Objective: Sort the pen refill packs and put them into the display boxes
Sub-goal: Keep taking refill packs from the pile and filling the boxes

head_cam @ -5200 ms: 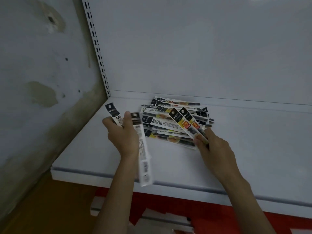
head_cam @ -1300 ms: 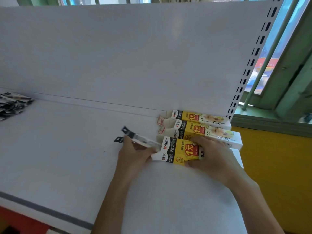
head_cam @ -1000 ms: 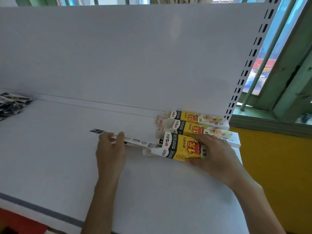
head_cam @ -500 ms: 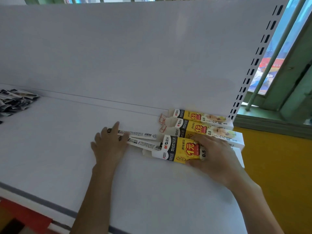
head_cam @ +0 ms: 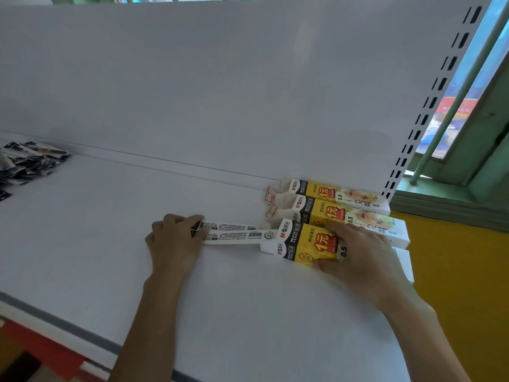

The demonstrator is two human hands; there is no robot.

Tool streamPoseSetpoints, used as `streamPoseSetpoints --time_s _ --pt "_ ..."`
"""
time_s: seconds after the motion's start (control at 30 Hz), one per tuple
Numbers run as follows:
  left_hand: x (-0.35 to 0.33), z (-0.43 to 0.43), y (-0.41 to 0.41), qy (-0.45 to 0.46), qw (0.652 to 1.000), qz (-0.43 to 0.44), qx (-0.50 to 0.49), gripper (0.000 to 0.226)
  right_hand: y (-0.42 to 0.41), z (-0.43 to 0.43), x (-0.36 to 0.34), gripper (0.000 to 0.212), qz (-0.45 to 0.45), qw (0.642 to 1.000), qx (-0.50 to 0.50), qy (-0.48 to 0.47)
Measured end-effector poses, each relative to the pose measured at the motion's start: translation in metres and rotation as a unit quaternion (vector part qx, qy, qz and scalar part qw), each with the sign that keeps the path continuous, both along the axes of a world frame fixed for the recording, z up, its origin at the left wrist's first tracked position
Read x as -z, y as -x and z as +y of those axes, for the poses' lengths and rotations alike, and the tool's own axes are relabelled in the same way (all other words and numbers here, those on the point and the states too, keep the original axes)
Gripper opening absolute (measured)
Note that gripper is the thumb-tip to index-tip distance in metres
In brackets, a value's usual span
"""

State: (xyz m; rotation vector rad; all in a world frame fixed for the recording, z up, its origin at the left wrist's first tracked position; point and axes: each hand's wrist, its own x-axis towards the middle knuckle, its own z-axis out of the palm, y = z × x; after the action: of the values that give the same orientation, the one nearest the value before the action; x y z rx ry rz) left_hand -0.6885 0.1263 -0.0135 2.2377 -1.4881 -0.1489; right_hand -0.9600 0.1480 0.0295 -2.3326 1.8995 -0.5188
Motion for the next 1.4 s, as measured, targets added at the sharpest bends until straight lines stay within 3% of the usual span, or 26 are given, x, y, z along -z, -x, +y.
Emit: streamPoseSetpoints --time_s 0.13,0.3,0.43,0.57,0.67,0.93,1.17,1.4 --pt "0.002 0.003 -0.002 0.045 0.999 0.003 0.031 0.012 0.0 0.001 -0.001 0.063 0.008 1.0 -0.002 -0.002" --pt "0.006 0.006 0.0 0.083 0.994 -0.007 0.068 0.013 0.0 0.0 -0.001 0.063 0.021 1.0 0.002 -0.007" --pt "0.0 0.011 -0.005 0.166 0.977 0.122 0.057 0.014 0.001 -0.002 -0.001 0.064 0.023 1.0 0.001 -0.012" --pt "-0.013 0.024 -0.024 0.283 0.921 0.264 0.043 0.028 0.002 -0.003 -0.001 0.066 0.024 0.999 0.003 -0.021" --pt "-0.025 0.028 -0.032 0.3 0.898 0.312 0.074 0.033 0.002 -0.004 -0.002 0.066 0.02 1.0 0.005 -0.015" --pt "-0.022 0.005 -0.019 0.18 0.951 0.221 0.12 0.029 0.001 -0.002 -0.001 0.069 0.013 1.0 0.001 -0.021" --pt "-0.021 0.006 -0.017 0.193 0.949 0.23 0.1 0.027 0.002 -0.001 0.0 0.069 -0.005 1.0 0.008 -0.012" --pt "-0.027 0.019 -0.012 0.224 0.955 0.137 0.138 0.02 0.001 -0.001 0.0 0.069 -0.006 1.0 0.009 -0.017"
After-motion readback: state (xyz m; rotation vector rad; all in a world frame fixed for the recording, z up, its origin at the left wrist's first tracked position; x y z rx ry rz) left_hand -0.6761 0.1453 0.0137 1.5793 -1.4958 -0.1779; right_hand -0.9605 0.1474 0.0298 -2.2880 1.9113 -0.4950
